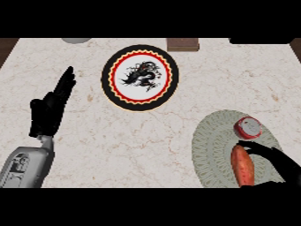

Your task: Pick the sweet potato from the placemat and place it in the plate

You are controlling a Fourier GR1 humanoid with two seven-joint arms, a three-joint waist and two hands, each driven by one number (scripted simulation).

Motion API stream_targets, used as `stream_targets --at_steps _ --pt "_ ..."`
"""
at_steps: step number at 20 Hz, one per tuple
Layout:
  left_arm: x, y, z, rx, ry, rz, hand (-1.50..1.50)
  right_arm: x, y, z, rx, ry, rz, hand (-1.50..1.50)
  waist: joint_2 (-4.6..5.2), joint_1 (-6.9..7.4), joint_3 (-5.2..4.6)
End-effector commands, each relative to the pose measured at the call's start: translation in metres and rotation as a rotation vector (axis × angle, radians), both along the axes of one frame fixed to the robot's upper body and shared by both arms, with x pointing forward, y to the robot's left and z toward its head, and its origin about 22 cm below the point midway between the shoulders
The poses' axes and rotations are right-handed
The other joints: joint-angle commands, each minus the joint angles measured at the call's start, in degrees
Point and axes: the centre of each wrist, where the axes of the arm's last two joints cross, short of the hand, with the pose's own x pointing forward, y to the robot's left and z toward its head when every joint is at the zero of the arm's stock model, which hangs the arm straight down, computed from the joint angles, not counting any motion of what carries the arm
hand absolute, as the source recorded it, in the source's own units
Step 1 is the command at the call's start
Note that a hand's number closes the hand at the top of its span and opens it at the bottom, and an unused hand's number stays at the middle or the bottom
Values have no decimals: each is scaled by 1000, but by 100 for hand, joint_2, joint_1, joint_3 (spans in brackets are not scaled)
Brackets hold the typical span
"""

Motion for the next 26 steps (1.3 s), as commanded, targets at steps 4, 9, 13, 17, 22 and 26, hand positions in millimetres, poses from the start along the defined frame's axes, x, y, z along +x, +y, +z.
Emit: stream_targets --at_steps 4,9,13,17,22,26 --pt "-11 -9 -7 -8 15 0 0 2 3 -15 -11 -54 -28 150 15 6 23" --pt "-6 10 -2 7 15 18 0 -11 1 -12 -37 -97 -48 150 14 -1 22" --pt "1 -6 28 -8 -4 -2 0 2 5 -3 -110 -220 -177 150 9 1 24" --pt "3 -1 8 -4 5 -4 0 23 35 25 -451 -279 -367 150 33 0 -10" --pt "-1 0 8 30 -4 -5 0 40 96 64 -562 -573 -491 150 -10 91 -1" --pt "-2 11 4 1 13 -8 0 47 141 94 -589 -761 -475 150 7 83 9"
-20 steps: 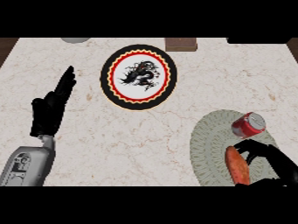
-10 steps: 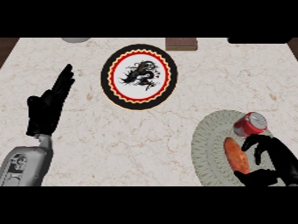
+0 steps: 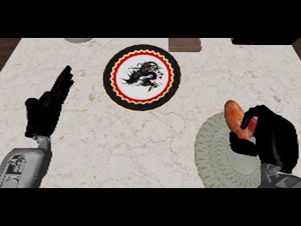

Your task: Pick the sweet potato from the placemat and place it in the plate

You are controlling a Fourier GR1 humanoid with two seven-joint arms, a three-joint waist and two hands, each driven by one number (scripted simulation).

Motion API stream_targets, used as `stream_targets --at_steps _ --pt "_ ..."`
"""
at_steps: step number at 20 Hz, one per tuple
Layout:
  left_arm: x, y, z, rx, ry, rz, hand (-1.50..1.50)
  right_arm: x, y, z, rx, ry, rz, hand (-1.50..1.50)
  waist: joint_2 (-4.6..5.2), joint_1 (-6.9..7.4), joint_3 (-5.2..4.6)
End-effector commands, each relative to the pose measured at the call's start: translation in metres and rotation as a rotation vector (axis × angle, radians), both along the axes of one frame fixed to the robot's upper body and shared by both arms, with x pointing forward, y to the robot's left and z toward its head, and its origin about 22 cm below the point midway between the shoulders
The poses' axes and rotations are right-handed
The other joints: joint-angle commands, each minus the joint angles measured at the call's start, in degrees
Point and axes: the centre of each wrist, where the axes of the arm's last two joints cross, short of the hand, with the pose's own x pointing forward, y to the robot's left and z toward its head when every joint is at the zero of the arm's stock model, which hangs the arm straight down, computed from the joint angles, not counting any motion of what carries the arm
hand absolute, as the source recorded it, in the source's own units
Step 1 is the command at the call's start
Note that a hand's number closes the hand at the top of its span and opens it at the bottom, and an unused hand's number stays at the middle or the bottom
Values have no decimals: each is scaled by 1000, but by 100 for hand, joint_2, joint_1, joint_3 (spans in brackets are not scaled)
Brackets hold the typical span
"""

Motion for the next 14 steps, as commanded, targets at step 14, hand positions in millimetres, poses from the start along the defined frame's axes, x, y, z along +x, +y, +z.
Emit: stream_targets --at_steps 14 --pt "11 -13 11 10 -27 -26 0 96 138 87 134 -191 236 150 55 98 21"
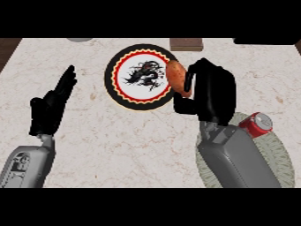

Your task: Pick the sweet potato from the placemat and place it in the plate

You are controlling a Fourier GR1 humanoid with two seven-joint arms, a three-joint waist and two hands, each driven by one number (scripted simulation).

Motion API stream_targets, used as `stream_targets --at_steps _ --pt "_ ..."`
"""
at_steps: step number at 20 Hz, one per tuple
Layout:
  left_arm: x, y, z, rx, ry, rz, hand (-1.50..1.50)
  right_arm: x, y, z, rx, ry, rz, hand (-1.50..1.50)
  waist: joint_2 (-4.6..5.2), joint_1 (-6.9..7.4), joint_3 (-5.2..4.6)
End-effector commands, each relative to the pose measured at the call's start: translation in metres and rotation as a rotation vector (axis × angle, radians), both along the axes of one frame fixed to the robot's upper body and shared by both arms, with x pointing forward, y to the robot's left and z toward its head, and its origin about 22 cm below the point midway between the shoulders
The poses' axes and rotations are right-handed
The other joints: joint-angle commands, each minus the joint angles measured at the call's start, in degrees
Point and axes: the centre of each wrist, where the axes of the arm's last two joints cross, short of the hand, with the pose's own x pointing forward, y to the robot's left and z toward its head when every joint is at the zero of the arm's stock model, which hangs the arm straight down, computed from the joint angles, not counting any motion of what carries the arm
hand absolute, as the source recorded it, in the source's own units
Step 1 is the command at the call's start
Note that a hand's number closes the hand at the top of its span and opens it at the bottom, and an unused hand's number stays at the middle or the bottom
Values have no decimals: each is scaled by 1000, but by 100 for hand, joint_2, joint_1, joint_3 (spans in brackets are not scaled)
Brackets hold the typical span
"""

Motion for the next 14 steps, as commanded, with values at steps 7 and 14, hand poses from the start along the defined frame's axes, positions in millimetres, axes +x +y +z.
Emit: stream_targets --at_steps 7,14 --pt "4 -17 2 -5 -7 -22 0 73 50 -24 80 53 52 150 53 181 4" --pt "12 -12 13 -1 -11 -57 0 106 55 -42 -121 228 -1 150 98 331 0"
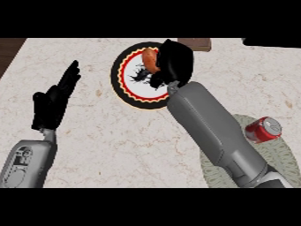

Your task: Pick the sweet potato from the placemat and place it in the plate

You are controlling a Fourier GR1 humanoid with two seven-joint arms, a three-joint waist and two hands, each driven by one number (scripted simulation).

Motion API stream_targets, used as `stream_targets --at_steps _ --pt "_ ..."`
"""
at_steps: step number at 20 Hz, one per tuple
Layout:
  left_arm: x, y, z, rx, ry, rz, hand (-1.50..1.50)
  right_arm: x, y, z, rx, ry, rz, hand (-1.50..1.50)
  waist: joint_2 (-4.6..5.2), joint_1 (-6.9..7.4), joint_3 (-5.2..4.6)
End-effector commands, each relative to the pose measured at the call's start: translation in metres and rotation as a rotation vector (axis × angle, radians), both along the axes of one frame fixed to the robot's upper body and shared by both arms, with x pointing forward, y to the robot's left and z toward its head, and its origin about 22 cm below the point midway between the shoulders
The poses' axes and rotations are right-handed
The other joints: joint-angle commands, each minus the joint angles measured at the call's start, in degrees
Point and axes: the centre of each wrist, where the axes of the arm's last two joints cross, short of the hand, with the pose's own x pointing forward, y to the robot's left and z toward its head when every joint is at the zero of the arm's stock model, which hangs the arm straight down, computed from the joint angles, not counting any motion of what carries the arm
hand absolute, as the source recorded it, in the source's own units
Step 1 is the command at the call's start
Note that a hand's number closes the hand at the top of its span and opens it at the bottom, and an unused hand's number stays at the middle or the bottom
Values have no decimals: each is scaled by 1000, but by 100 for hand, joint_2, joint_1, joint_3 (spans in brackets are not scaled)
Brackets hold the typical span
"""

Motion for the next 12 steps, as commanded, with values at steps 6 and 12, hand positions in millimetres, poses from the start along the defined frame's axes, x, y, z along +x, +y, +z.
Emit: stream_targets --at_steps 6,12 --pt "-3 -17 -3 5 -9 -39 0 18 -17 -42 74 172 -124 -150 52 270 6" --pt "22 -37 15 -7 -27 -61 0 21 -21 -47 194 130 -112 -150 129 360 10"
